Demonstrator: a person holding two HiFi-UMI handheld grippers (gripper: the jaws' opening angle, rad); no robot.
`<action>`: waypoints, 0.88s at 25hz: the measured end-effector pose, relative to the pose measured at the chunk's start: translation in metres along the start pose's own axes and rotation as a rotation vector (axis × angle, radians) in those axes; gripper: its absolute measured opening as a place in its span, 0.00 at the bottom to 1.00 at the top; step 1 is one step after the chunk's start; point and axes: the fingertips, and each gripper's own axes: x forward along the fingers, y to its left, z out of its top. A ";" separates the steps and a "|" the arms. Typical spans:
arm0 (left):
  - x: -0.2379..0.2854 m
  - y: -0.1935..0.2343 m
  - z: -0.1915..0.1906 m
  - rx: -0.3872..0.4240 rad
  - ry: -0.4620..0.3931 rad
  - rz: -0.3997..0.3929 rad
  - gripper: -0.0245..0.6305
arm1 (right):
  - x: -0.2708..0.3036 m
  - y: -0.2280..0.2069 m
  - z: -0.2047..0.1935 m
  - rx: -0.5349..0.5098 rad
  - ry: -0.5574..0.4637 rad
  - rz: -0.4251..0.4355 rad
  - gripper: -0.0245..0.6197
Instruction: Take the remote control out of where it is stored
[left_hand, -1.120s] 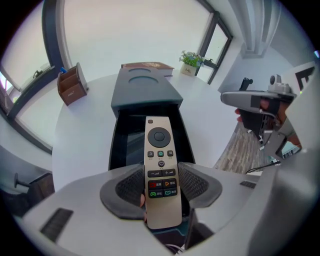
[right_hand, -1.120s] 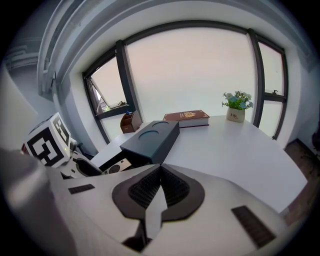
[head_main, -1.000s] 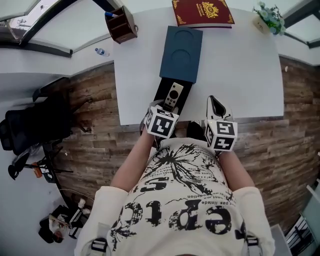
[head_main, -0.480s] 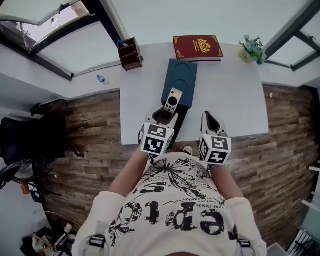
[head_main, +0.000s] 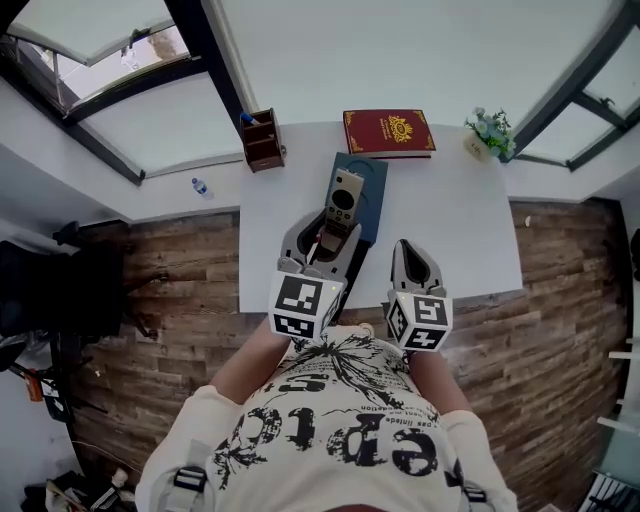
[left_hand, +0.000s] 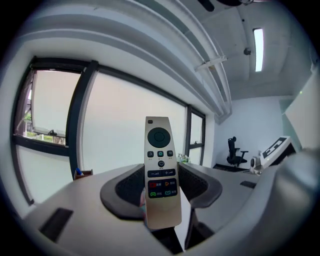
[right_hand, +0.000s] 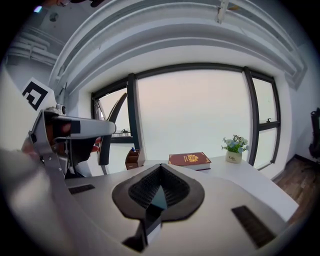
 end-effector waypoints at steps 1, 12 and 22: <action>-0.002 0.000 0.009 0.004 -0.035 0.007 0.36 | 0.000 0.002 0.004 -0.003 -0.009 0.006 0.04; -0.006 0.005 0.032 0.036 -0.157 0.064 0.36 | -0.012 0.010 0.033 -0.089 -0.103 0.018 0.04; 0.004 -0.001 0.019 0.040 -0.097 0.035 0.36 | -0.008 0.010 0.034 -0.095 -0.098 0.029 0.04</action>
